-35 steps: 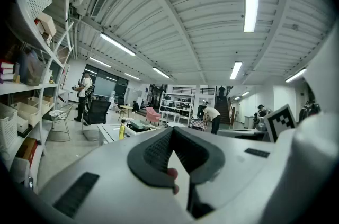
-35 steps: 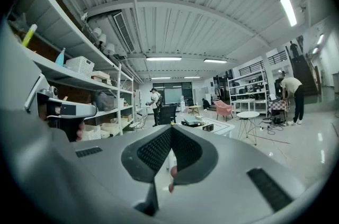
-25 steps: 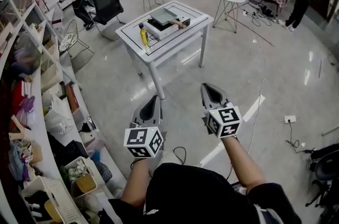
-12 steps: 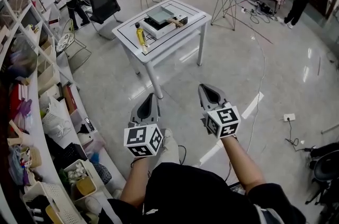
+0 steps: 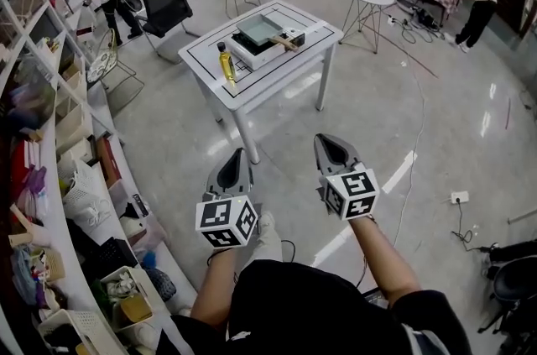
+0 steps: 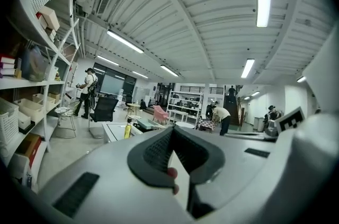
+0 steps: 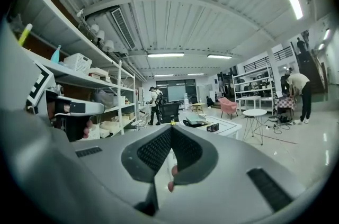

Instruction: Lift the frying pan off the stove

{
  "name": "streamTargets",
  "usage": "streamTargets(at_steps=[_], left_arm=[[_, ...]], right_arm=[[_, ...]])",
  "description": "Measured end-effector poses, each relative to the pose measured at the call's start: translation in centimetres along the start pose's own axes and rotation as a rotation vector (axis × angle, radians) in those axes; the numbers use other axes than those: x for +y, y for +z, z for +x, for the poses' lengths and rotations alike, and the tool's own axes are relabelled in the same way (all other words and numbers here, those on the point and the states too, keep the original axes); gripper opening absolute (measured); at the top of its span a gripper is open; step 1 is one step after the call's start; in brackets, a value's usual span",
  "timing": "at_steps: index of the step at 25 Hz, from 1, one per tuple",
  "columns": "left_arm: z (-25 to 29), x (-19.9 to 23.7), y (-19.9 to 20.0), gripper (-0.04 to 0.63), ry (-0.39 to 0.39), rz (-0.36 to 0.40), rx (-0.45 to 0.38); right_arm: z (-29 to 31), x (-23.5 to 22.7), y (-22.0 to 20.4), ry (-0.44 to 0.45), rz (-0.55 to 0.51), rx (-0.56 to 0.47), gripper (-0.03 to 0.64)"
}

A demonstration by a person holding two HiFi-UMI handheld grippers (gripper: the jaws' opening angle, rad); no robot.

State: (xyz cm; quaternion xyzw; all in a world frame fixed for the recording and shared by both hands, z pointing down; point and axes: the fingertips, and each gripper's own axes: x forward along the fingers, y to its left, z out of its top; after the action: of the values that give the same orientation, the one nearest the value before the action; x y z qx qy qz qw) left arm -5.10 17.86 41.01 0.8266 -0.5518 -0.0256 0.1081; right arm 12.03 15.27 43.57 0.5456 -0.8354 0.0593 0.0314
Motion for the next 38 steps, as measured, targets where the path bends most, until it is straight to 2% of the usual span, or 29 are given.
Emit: streamTargets(at_steps=[9,20,32,38], left_arm=[[8.2,5.6,1.1,0.009,0.0,-0.026,0.024],[18.1,11.7,4.1,0.009,-0.059,-0.02,0.049],[24.2,18.9,6.0,0.009,-0.1,-0.043,0.043],[26.3,19.3,5.6,0.009,-0.141,-0.046,0.069]], right_arm=[[9.8,-2.0,0.7,0.007,0.006,0.03,0.0],[20.8,-4.1,3.3,-0.041,0.024,0.031,0.0],[29.9,-3.5,4.9,-0.082,-0.012,0.034,0.0],[31.6,-4.6,4.5,-0.105,-0.012,0.06,0.0]])
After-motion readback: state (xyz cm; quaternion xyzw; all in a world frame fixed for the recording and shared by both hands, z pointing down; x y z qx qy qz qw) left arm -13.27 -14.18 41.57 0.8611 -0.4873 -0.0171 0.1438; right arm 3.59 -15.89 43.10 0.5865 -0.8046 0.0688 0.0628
